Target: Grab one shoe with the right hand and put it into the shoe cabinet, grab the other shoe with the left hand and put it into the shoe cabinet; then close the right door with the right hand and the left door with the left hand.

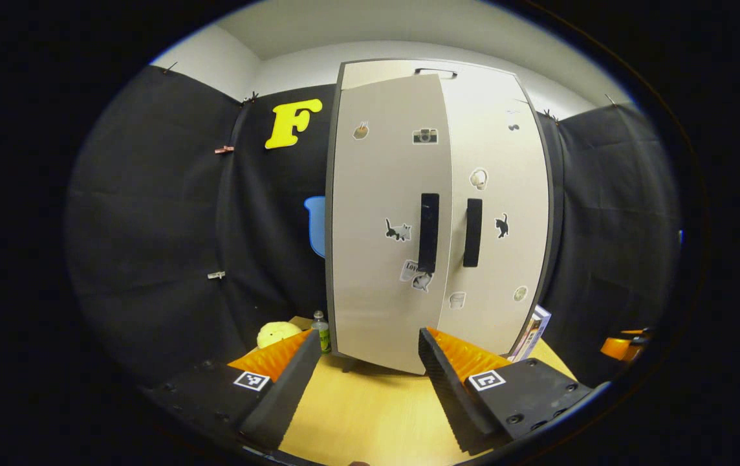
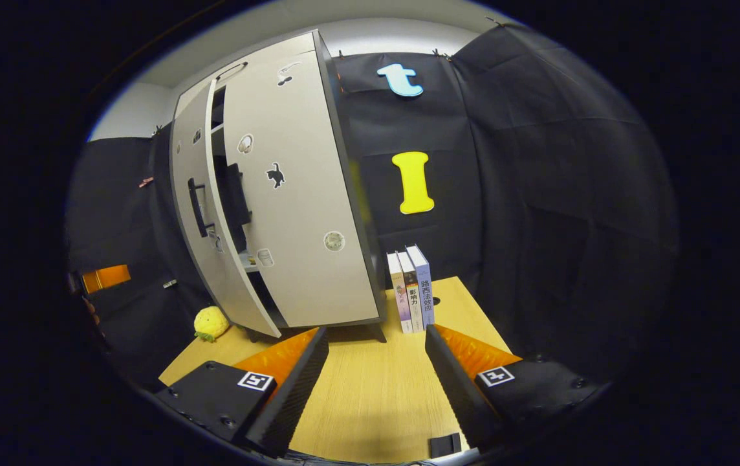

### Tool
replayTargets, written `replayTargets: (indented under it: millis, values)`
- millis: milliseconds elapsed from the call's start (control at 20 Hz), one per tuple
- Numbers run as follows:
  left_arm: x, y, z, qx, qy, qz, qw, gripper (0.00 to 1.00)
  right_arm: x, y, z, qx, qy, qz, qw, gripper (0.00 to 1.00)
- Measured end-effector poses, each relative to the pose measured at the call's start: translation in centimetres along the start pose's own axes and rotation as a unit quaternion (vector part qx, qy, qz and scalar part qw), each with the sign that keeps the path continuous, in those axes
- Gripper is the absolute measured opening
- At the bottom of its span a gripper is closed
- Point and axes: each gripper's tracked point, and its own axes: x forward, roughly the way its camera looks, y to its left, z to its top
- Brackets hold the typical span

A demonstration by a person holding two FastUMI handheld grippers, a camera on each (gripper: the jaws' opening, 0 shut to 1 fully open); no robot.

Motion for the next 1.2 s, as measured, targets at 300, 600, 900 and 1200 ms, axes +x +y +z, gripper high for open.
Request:
replayTargets:
  millis: [300,600,900,1200]
  values:
    - [-1.4,-0.6,0.4,0.04,-0.022,-0.055,0.997,0.95,-1.6,4.2,1.1,0.011,-0.013,-0.014,1.0,0.98]
    - [-2.8,0.6,-1.0,0.005,-0.016,-0.102,0.995,0.95,-3.8,7.7,2.2,-0.013,-0.058,-0.011,0.998,0.98]
    - [-4.5,3.7,-2.4,0.015,-0.035,-0.087,0.995,0.95,-6.2,9.0,-0.1,-0.015,-0.059,-0.023,0.998,0.98]
    - [-5.8,4.2,-2.2,-0.01,-0.035,-0.099,0.994,0.95,-7.1,10.4,-0.3,-0.02,-0.057,-0.021,0.998,0.98]
